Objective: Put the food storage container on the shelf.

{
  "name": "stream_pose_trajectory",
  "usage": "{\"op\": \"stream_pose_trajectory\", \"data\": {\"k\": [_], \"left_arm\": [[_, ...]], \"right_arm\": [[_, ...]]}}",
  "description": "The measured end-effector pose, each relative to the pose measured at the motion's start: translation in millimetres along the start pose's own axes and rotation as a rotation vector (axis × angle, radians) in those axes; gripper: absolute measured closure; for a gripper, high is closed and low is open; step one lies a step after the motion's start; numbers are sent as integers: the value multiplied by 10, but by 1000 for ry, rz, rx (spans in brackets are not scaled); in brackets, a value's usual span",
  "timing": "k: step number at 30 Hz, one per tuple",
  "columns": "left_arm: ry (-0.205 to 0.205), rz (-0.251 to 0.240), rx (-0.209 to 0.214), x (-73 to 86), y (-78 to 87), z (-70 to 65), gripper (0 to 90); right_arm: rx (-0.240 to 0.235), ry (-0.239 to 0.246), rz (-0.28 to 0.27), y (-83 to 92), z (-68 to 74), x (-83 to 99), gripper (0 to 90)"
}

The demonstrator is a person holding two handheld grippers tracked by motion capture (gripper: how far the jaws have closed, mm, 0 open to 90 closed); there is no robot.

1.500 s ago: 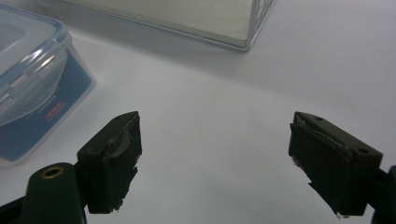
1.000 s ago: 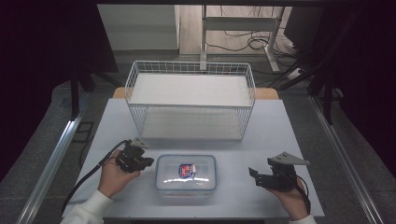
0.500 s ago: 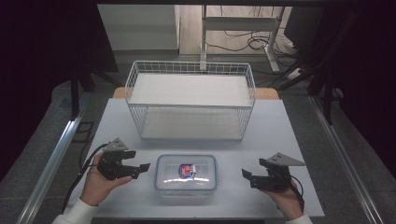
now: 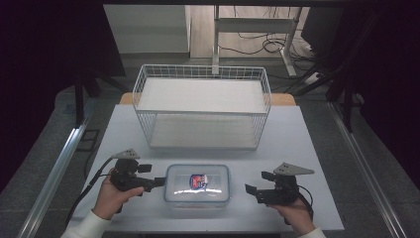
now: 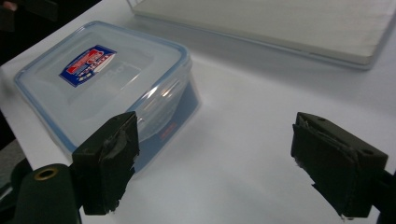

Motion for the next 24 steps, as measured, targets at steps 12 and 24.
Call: {"op": "stream_pose_trajectory", "data": {"k": [12,24], "left_arm": [[134,42,128,184,-235,70,163],[222,89,270,280,-476,-53,187]], "right_arm": [[-102,-22,32,-203,256,13,148],[-199,-93,72,-426,463,23,128]]}}
Point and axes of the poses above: each handheld gripper's, and its own axes: y roughly backward along the jaws, x roughly out of its underside, z roughly to its left, the point moved 10 cm from there along -y, roughly forward along the jaws, and after that the axes turned 5 degrees about x, right-handed, at the moved point
